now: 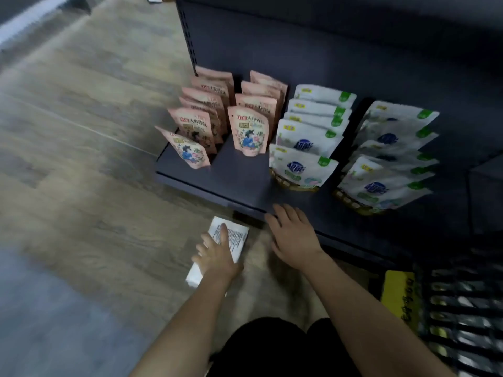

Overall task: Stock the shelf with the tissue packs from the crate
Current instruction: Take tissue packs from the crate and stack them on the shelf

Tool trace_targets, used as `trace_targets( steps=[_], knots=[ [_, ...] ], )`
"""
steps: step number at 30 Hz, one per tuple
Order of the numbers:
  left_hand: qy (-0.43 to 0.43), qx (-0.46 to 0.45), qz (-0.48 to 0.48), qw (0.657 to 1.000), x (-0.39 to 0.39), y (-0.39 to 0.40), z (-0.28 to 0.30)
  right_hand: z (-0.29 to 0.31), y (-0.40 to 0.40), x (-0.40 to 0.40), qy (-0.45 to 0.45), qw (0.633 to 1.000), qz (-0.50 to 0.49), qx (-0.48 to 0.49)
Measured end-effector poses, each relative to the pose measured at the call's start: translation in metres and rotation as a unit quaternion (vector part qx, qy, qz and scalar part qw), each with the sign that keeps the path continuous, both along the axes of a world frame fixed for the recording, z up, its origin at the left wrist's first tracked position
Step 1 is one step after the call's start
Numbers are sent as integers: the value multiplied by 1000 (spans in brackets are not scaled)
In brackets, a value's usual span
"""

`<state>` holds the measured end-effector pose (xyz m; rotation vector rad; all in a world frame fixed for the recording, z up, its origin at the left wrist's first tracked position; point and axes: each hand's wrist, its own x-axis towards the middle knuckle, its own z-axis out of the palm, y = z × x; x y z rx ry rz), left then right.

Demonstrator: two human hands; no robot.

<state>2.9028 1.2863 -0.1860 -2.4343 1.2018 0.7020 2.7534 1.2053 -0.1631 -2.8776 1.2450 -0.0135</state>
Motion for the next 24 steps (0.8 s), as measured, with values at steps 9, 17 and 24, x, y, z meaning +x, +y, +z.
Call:
trace_targets(
  steps=[9, 17, 24],
  knots=[
    [-23, -54, -141, 988, -15, 25, 225, 200, 46, -7, -31, 999, -20, 20],
    [-78, -109, -241, 961, -22, 24, 450, 422, 58, -22, -30, 998, -56, -9],
    [-98, -179, -328, 922, -31, 6, 590, 559, 61, -48, -29, 992, -108, -54]
  ],
)
